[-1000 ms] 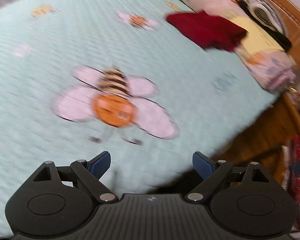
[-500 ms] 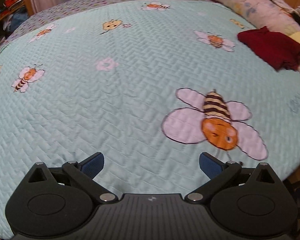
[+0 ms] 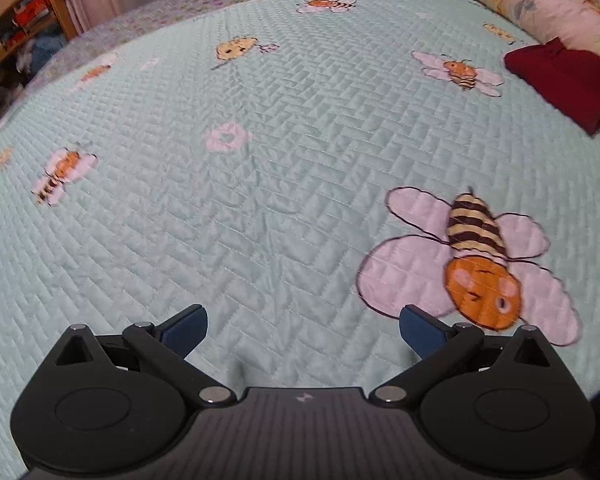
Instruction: Fold clothes
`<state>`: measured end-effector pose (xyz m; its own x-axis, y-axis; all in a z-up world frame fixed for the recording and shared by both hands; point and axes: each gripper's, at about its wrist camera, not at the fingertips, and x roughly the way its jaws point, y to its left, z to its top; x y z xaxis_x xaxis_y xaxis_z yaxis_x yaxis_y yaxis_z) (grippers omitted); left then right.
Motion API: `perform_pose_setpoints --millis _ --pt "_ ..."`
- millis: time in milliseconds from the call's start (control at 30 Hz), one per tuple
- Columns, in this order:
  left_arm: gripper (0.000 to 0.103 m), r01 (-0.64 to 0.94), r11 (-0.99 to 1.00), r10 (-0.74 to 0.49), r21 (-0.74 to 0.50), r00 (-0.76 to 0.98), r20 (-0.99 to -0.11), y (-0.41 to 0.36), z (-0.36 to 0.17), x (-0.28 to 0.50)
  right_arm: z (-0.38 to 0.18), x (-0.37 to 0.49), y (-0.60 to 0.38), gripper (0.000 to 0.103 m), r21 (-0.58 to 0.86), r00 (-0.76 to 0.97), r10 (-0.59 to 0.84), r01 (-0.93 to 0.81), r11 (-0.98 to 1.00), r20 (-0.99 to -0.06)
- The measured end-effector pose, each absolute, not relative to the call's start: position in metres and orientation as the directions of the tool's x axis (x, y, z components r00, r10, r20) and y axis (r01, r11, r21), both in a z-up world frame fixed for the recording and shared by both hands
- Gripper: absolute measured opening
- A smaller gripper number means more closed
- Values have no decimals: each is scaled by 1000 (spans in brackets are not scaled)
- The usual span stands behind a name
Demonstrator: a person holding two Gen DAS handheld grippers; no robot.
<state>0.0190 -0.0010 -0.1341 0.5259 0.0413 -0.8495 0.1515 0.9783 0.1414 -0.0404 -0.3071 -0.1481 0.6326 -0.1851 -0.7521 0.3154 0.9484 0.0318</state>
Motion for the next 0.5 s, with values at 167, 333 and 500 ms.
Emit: perform_pose_setpoints --millis 167,333,500 --pt "102 163 978 22 132 547 -837 -6 -132 24 -157 -6 -334 86 -160 555 -423 460 873 -716" --pt "102 165 981 -10 104 573 -820 -10 -124 27 -168 16 -341 86 -341 491 -581 495 799 -649" --pt "102 155 983 -24 102 651 -759 -5 -108 17 -162 9 -327 86 -170 566 -417 437 883 -711"
